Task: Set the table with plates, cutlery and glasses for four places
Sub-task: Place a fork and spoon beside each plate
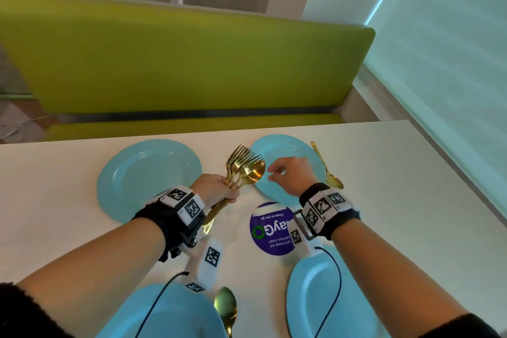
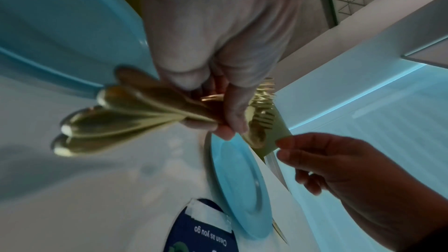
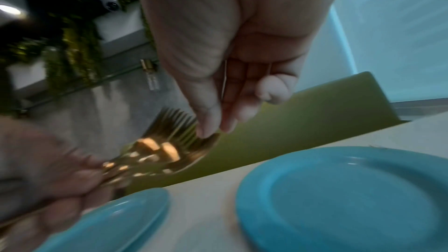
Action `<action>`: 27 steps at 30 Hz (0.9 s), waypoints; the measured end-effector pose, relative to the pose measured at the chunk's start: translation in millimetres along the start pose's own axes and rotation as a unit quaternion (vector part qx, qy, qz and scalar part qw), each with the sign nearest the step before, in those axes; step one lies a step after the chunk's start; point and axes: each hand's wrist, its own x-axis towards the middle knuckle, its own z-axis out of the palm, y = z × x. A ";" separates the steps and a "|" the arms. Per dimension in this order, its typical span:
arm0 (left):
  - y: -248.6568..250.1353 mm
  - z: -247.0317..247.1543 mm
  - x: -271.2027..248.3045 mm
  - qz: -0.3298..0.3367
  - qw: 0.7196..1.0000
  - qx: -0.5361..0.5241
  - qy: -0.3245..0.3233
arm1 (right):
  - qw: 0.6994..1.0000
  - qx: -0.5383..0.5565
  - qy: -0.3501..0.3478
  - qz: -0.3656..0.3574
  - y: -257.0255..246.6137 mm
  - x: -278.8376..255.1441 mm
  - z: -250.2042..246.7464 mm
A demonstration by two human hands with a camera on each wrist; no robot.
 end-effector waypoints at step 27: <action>-67.7 -105.3 -104.3 0.067 0.997 0.018 0.029 | 0.964 -0.191 -0.076 -0.167 -161.3 -108.1 63.3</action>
